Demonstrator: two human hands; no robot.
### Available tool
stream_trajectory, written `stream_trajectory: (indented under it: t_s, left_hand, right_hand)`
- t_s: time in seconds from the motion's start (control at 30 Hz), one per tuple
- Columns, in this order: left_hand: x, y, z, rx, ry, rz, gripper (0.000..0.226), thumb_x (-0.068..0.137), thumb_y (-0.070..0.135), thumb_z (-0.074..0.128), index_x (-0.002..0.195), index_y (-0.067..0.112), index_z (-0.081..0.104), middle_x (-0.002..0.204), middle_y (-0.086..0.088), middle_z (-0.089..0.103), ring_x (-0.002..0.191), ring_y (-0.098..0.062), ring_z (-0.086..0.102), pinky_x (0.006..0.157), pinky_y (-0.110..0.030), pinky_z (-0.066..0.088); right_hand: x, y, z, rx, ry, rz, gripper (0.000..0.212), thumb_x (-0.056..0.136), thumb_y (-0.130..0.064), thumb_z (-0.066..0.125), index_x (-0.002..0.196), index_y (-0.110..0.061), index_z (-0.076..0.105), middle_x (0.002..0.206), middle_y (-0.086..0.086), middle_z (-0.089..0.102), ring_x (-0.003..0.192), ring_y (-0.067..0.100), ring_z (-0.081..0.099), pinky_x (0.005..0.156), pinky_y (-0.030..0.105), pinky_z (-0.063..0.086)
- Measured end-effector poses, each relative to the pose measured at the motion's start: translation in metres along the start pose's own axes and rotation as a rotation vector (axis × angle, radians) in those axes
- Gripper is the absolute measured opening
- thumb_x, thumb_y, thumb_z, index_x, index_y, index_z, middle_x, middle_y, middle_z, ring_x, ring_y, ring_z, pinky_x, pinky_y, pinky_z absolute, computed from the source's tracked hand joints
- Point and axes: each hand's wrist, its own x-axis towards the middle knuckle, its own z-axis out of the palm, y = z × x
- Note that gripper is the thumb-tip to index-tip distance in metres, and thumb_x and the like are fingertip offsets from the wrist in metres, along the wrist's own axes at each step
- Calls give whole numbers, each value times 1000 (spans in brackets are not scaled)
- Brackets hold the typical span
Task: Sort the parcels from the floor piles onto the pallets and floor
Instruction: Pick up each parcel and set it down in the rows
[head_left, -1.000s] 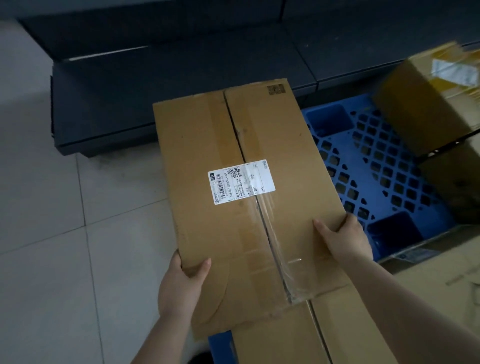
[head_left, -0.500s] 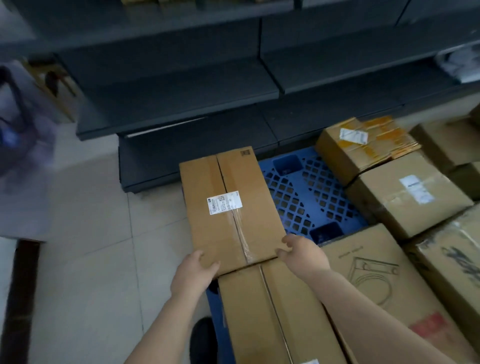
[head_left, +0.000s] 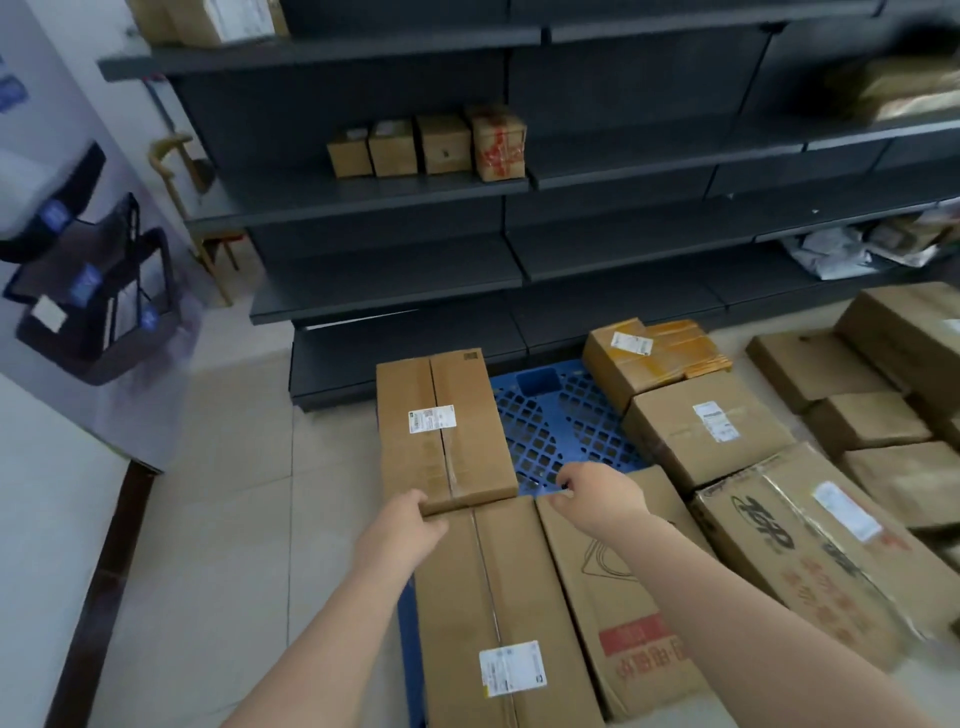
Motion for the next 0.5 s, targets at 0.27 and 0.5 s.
stream_trajectory:
  t_s: [0.27,0.5]
  left_hand:
    - [-56,34,5,114,2,209,35,90,38,54,122,25,54,123,4,55,100,-15,58,85,-33,52]
    - [-88,80,47,258,-80,451,35,93,39,50,125,26,52,124,7,54,97,-14,59,71,-29,50]
  right_hand:
    - [-83,22,-3,-22,120,58,37,97,-44,45,127,-23,52,120,-2,60,102,18,60,79,33,53]
    - [-151,69,5,9,142,222,36,95,-41,45,125,-23,53,118,0,60,104,20,58,77,31,51]
